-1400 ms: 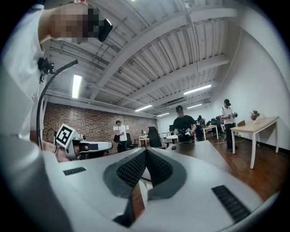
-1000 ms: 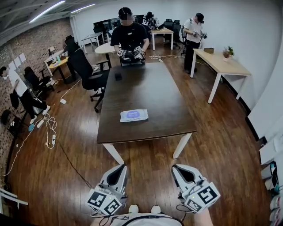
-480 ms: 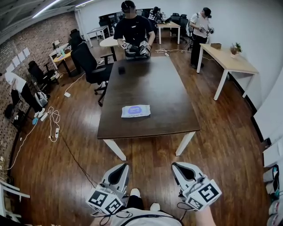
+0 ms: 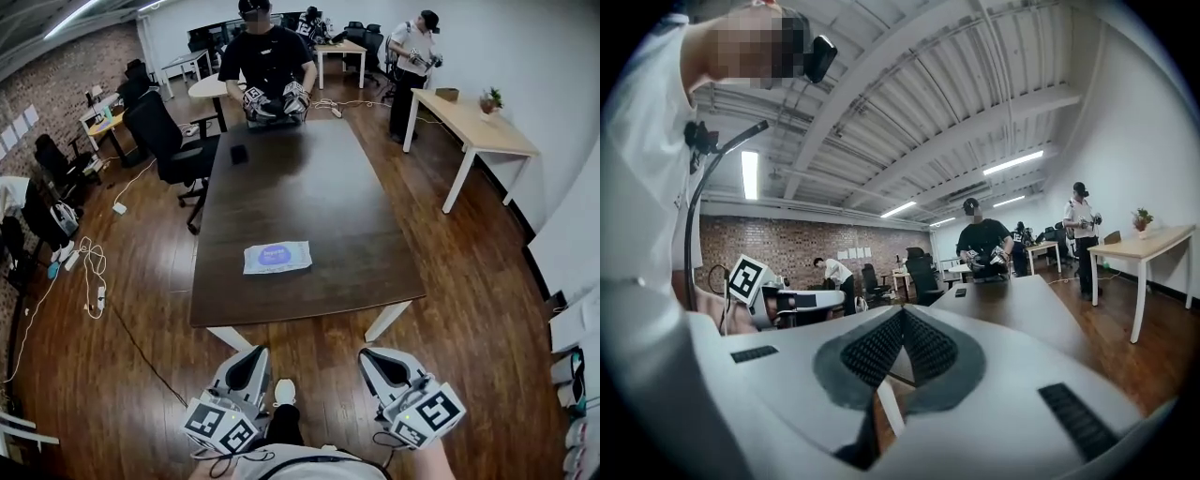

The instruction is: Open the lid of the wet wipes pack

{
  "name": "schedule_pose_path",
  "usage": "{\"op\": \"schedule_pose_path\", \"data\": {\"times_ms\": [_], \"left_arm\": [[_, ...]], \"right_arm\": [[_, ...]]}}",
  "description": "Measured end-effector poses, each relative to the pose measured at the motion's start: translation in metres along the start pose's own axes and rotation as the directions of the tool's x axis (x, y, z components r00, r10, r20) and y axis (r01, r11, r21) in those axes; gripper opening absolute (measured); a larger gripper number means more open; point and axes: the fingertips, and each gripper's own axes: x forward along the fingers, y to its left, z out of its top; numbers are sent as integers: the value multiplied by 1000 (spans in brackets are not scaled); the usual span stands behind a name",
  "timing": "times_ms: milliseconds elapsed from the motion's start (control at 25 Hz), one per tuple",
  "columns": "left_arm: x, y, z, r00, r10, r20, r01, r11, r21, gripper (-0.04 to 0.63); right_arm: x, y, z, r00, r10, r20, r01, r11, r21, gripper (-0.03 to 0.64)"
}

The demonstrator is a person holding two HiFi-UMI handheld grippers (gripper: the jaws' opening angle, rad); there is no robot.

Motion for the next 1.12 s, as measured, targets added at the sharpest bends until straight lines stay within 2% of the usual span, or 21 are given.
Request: {"op": "schedule_pose_path", "data": {"times_ms": [440,640,800,920,1120], "left_arm": [[115,160,54,996,-78,-34,77,997,-20,2],[155,207,74,994,-109,-28,109,994,-6,2],[180,236,68,994,-95,-45,95,995,-2,2],[198,252,55,993,-92,-69,92,996,4,2],[222,272,14,987,-47,-154,49,999,12,2]], "right_arm": [[186,-57,37,998,-51,-27,51,998,-25,6],[250,-74,48,998,-54,-32,53,998,-47,6],[292,-90,41,997,-42,-68,37,997,-73,6],[324,-100,29,994,-5,-105,-6,995,-102,6],[373,-121,-14,972,58,-228,-94,984,-152,6]]}}
